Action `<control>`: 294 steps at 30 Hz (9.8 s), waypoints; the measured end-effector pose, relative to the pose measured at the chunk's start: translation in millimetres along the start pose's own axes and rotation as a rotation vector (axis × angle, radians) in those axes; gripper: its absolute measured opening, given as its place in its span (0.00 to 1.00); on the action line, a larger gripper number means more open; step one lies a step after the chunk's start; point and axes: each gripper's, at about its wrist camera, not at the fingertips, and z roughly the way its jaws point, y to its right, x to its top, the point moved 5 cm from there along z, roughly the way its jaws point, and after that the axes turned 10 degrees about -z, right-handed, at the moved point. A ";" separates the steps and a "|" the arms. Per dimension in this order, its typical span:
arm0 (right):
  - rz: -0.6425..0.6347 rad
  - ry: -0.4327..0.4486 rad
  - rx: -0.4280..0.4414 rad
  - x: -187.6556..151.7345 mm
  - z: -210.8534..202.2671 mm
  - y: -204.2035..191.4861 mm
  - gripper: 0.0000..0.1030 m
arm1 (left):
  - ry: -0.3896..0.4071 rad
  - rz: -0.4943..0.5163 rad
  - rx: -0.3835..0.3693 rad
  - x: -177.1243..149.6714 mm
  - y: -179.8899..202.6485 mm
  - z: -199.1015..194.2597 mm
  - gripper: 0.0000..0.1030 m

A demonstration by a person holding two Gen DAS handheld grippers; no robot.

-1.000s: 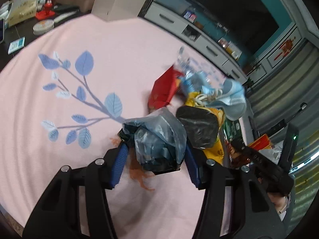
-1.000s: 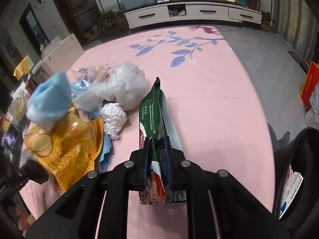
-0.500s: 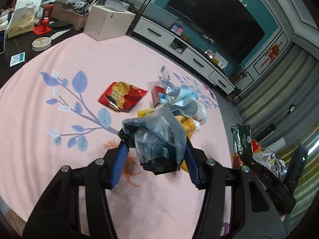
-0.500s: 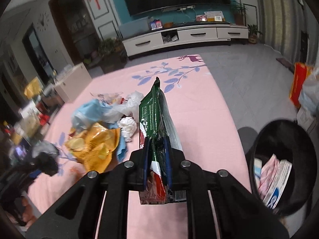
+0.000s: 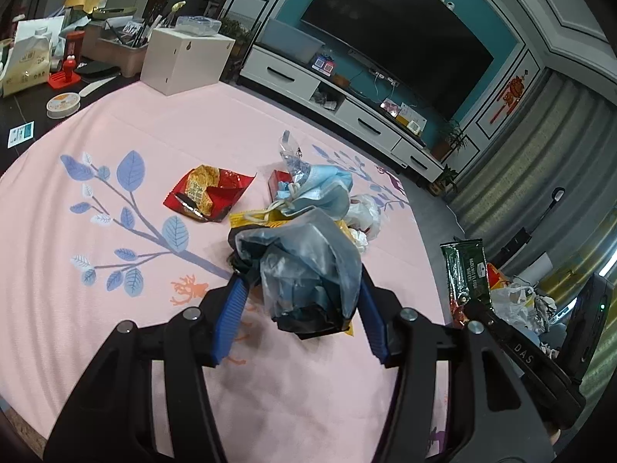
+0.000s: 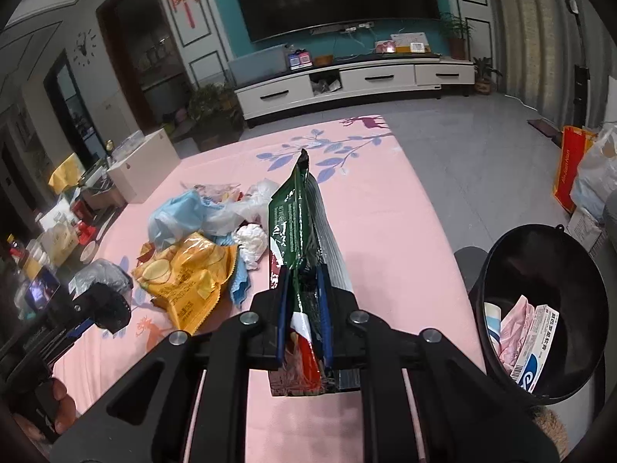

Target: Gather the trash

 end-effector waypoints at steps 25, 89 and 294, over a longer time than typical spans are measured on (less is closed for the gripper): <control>-0.066 -0.041 -0.023 -8.4 7.8 -6.3 0.15 | 0.017 0.159 0.108 -31.6 28.2 18.0 0.54; -0.039 0.138 0.083 12.0 -69.0 4.5 0.15 | 0.194 0.177 -0.010 -12.2 87.1 -61.8 0.55; 0.508 0.038 -0.452 -54.5 -66.7 252.9 0.81 | -0.384 0.396 -0.418 -183.1 249.2 116.5 0.97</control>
